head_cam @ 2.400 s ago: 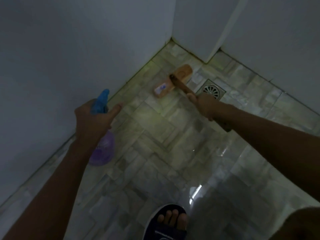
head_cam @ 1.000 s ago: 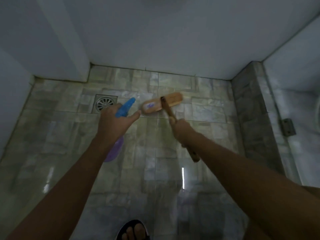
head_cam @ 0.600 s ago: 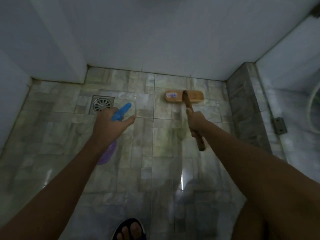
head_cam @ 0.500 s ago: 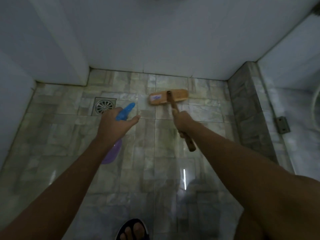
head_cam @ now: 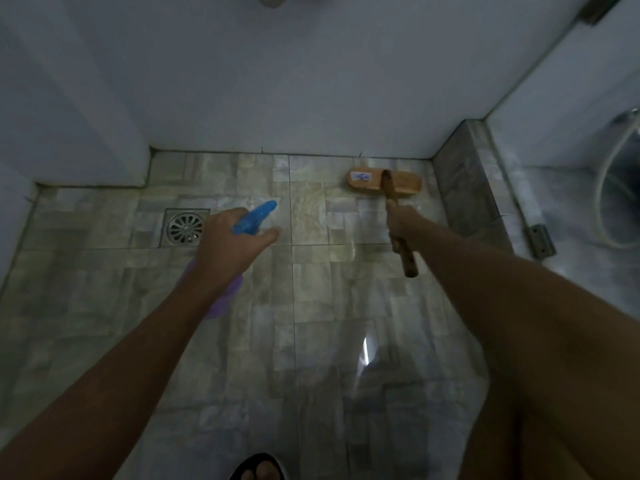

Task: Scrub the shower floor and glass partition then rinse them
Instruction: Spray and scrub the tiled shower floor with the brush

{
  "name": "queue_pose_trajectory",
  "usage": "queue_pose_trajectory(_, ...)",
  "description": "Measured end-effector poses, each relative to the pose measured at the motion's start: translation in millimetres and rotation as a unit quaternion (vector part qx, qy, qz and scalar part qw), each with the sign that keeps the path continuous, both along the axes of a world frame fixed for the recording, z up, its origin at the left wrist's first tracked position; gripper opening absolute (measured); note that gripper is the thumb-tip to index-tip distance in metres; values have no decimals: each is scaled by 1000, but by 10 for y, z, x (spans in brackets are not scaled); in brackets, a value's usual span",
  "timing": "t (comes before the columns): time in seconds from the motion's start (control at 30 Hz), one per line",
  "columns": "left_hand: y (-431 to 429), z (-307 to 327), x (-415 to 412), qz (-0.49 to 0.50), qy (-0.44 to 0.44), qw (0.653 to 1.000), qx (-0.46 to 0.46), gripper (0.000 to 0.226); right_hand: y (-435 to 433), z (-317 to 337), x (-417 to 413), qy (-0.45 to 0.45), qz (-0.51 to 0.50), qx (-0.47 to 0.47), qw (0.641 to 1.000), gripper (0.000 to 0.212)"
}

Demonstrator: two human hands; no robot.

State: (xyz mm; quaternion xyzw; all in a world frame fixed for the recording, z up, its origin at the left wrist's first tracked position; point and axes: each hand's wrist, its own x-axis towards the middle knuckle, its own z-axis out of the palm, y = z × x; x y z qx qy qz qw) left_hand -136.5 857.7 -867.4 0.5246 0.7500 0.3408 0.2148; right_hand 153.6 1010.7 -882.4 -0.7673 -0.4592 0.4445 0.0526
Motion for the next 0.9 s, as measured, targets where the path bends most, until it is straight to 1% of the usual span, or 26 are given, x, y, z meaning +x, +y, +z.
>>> queue_pose_trajectory(0.1, 30, -40, 17, -19, 0, 1000, -22, 42, -414, -66, -326, 2, 81, 3, 997, 50)
queue_pose_trajectory(0.17, 56, -51, 38, -23, -7, 999, -31, 43, -664, -68, -361, -3, 131, -14, 991, 53)
queue_pose_trajectory(0.23, 69, -47, 90, -28, -11, 999, -31, 47, -839, -30, -212, 1, 119, -22, 993, 56)
queue_pose_trajectory(0.37, 56, -10, 226, -33, 2, 999, -32, 52, -1239, -51, 65, -5, 29, -31, 999, 61)
queue_pose_trajectory(0.4, 62, -8, 276, -40, 4, 999, -34, 51, -1351, -55, 75, -5, 26, -37, 999, 62)
queue_pose_trajectory(0.47, 43, -7, 303, -43, 4, 998, -40, 48, -1475, -63, 1, -11, 69, -58, 996, 63)
queue_pose_trajectory(0.53, 25, -12, 306, -50, -6, 998, -30, 47, -1398, 6, 2, -23, 110, -64, 992, 61)
queue_pose_trajectory(0.57, 14, -12, 295, -53, -14, 998, -25, 47, -1310, 66, 35, -25, 108, -60, 992, 59)
queue_pose_trajectory(0.63, -1, -18, 273, -62, -26, 998, -16, 50, -1129, 149, 161, -33, 60, -39, 997, 60)
queue_pose_trajectory(0.73, -10, -36, 305, -83, -11, 996, -13, 52, -1155, 143, 285, -50, 9, -23, 998, 60)
queue_pose_trajectory(0.8, -7, -37, 351, -86, 2, 996, -18, 52, -1323, 121, 226, -44, 34, -37, 998, 59)
queue_pose_trajectory(0.9, 7, -25, 380, -78, 8, 997, -18, 52, -1424, 122, 108, -40, 124, -66, 989, 56)
